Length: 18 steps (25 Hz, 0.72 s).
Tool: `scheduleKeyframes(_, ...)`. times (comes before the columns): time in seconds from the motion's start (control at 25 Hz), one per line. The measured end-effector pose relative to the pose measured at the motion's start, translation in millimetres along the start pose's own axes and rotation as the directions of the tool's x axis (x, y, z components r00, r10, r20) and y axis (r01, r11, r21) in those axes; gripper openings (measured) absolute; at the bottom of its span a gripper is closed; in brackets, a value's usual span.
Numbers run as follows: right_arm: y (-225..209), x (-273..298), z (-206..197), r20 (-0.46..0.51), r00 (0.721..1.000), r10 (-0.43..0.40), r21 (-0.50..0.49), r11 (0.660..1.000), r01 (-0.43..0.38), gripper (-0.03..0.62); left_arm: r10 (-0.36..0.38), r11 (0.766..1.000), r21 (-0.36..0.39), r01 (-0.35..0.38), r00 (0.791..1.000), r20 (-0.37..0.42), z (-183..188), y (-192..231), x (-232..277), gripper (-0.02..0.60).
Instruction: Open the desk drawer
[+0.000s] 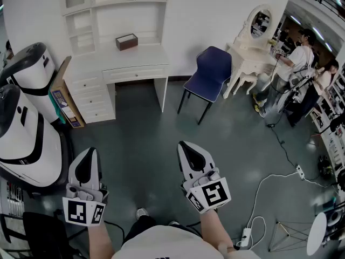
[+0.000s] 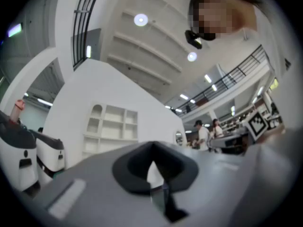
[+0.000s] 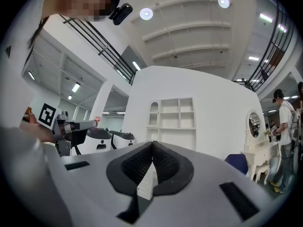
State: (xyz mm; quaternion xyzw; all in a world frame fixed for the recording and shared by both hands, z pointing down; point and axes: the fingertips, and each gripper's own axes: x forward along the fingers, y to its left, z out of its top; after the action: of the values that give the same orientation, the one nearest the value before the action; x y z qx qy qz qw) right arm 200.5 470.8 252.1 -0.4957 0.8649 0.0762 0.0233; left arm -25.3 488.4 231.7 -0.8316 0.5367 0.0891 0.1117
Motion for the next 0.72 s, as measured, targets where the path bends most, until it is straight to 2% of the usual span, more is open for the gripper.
scheduleKeyframes(0.44, 18, 54, -5, 0.007, 0.999, -0.04, -0.003, 0.999, 0.04, -0.012, -0.047, 0.999, -0.003, 0.047, 0.999, 0.007, -11, 57, 22, 0.006)
scheduleKeyframes(0.72, 28, 73, -7, 0.01, 0.998, -0.063, -0.033, 0.997, 0.063, -0.011, -0.107, 0.994, 0.007, 0.107, 0.994, 0.028, -15, 78, 30, 0.006)
